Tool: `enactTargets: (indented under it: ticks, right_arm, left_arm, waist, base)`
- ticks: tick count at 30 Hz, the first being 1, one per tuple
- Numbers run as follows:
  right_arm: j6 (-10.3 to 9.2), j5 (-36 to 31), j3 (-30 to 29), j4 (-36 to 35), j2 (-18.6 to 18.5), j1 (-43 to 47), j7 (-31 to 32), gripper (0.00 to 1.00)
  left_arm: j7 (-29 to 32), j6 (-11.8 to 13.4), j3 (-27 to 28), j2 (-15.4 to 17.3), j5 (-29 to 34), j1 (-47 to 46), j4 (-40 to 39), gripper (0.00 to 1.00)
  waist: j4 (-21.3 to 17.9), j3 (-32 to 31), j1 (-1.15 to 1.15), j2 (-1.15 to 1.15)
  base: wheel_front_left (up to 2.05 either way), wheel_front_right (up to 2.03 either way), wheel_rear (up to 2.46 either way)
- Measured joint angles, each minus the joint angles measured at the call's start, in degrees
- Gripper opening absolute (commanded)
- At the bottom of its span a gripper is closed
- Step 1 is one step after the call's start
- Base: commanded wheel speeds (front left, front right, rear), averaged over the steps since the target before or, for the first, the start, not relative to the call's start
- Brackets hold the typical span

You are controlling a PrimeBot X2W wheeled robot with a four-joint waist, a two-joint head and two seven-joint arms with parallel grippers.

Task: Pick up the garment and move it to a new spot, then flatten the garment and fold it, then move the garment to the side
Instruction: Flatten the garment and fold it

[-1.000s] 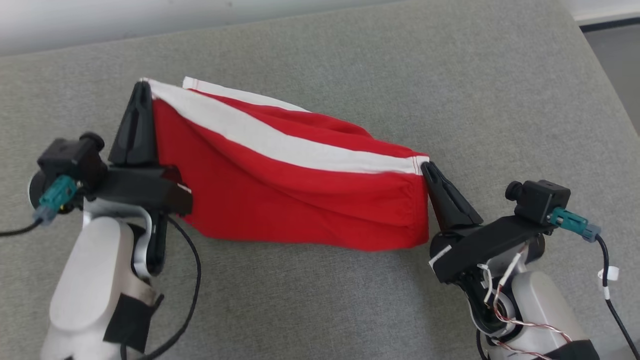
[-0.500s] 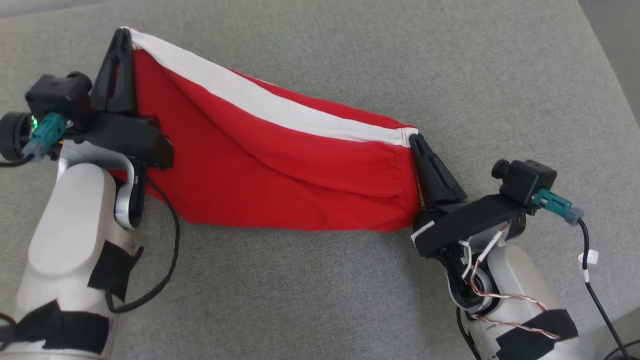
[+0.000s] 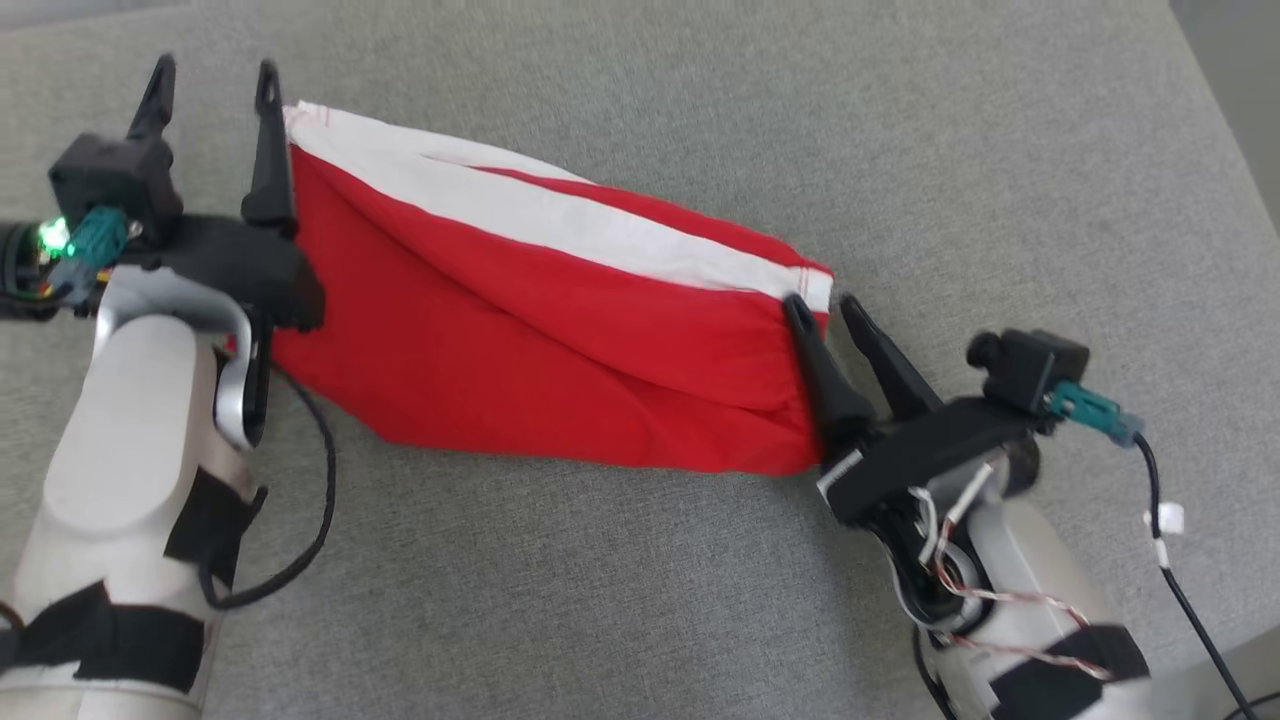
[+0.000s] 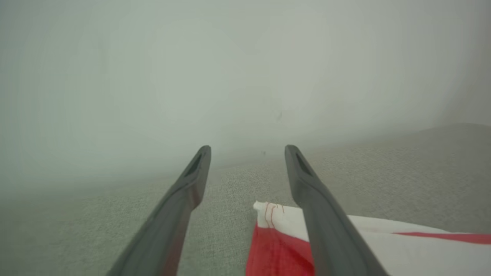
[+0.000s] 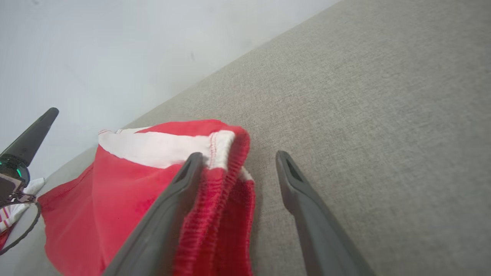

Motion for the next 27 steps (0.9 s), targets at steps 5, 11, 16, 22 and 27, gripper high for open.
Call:
enactTargets:
  ticks: [5,11,16,22,27]
  right_arm:
    - [0.0,-3.35,-4.48,-3.5,-0.67,5.55,2.79,1.0]
    - [0.0,-7.77,-10.43,-11.71,-0.64,13.84,4.78,1.0]
    - [0.0,-9.8,-12.01,-18.41,-0.18,19.34,7.39,1.0]
    - [0.0,-10.18,-12.12,-24.99,-0.02,24.43,9.85,1.0]
    - [0.0,-10.27,-12.15,-26.75,-0.04,25.45,10.69,1.0]
  left_arm:
    - [-0.01,0.32,0.67,0.68,-0.01,3.39,1.08,1.0]
    - [1.12,0.13,1.11,1.02,-1.7,7.62,4.71,1.0]
    - [4.68,-0.8,1.24,0.92,-3.26,9.88,7.14,1.0]
    - [11.76,-1.4,1.41,0.87,-5.61,11.18,9.69,1.0]
    - [15.04,-1.89,1.23,1.01,-6.43,11.2,10.29,1.0]
  waist:
    - [0.29,-1.97,-0.01,0.0]
    - [0.14,-4.3,-0.01,-0.01]
    - [-0.52,-5.8,-0.01,0.0]
    - [-1.96,-7.23,-0.01,-0.01]
    - [-3.02,-7.62,-0.02,-0.01]
  base:
    - [0.0,0.0,0.0]
    - [0.0,0.0,0.0]
    - [0.0,0.0,0.0]
    - [0.0,0.0,0.0]
    - [0.0,0.0,0.0]
